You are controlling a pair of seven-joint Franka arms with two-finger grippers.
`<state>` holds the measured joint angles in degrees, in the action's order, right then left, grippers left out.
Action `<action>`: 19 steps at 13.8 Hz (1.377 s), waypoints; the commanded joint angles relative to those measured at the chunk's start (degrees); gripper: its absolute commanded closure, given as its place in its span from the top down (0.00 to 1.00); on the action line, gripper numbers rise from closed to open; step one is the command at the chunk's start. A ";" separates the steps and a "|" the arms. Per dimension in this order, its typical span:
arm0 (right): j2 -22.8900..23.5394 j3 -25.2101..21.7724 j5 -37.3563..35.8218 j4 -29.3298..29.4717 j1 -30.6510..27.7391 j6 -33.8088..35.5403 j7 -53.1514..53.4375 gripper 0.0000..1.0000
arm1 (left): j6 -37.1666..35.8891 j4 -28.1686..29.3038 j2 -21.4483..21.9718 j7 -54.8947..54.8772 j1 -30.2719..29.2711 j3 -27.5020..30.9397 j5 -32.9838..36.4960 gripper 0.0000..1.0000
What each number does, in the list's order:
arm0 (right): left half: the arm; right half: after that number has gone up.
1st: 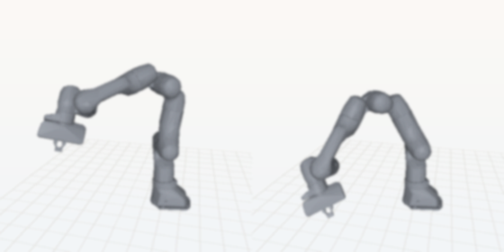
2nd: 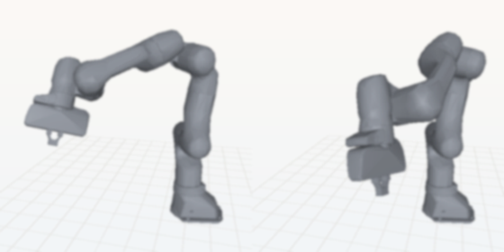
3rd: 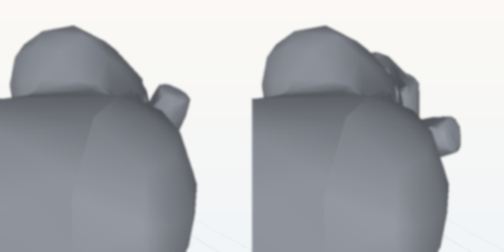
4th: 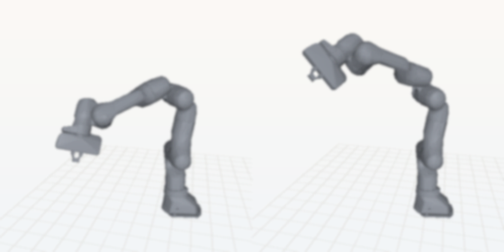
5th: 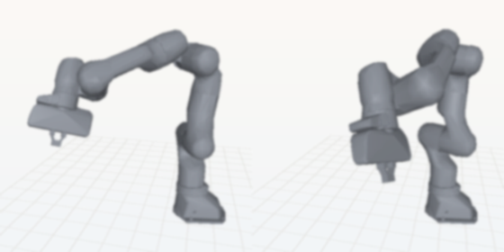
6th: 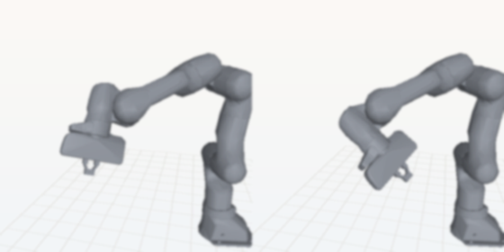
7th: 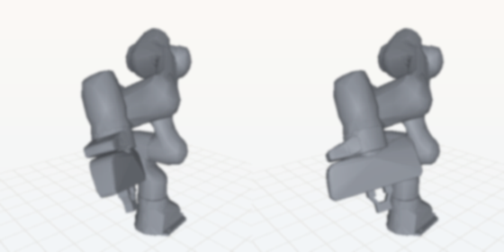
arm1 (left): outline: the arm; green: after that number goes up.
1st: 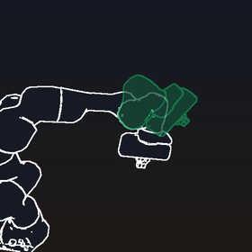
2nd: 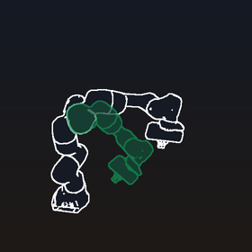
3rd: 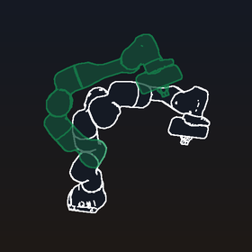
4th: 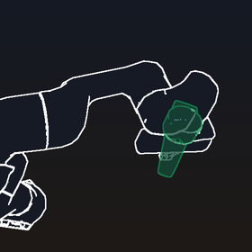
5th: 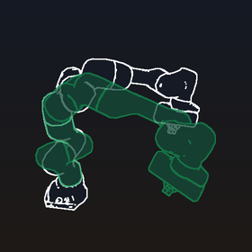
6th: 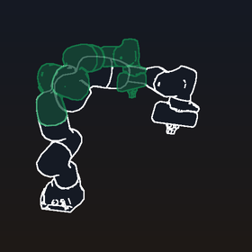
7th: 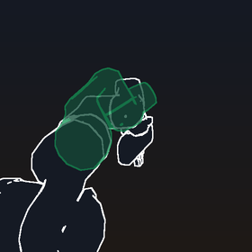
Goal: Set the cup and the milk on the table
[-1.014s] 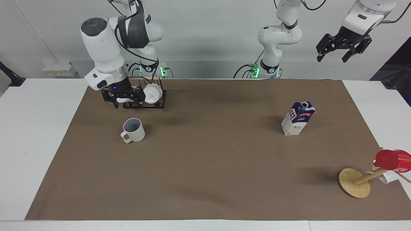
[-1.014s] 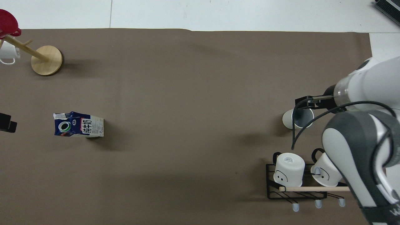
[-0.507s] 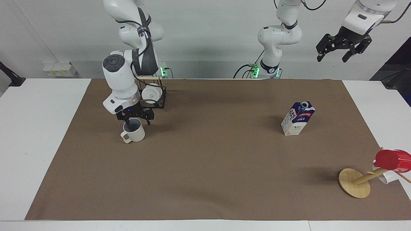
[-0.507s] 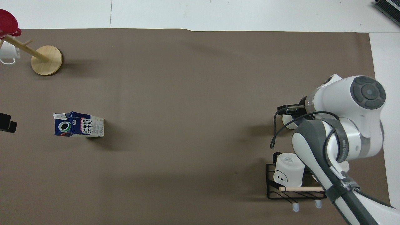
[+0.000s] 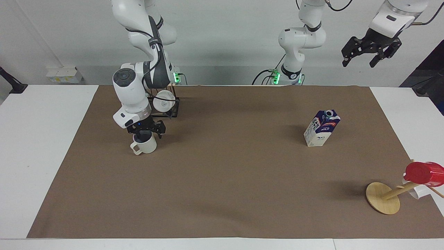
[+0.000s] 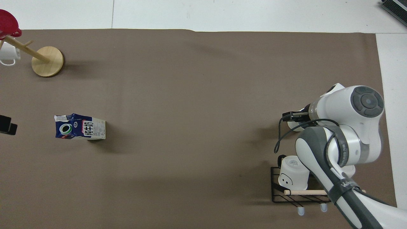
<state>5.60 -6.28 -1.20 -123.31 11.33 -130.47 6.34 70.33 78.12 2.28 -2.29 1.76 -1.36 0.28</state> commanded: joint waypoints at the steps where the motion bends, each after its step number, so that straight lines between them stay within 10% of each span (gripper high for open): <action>1: 0.64 0.48 0.32 -1.14 -0.69 -2.51 1.92 1.00 | -0.64 0.10 0.62 0.09 -1.14 -0.57 -0.72 1.00; 7: 2.14 0.48 0.32 -1.23 -0.16 -4.62 4.56 0.96 | -0.64 0.10 0.62 0.18 -1.14 -0.57 -0.72 1.00; 13: 2.66 0.57 0.32 -1.15 -0.25 -4.62 4.82 0.01 | -0.64 0.10 0.62 0.09 -1.14 -0.57 -0.72 1.00; 19: 3.19 0.48 0.41 -0.53 -0.60 -4.62 6.40 0.00 | -0.64 0.10 0.62 0.09 -1.14 -0.57 -0.72 1.00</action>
<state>8.25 -6.16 -1.18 -123.98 11.43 -133.98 11.76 70.33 78.12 2.28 -2.29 1.76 -1.36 0.28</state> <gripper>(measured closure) 0.960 0.000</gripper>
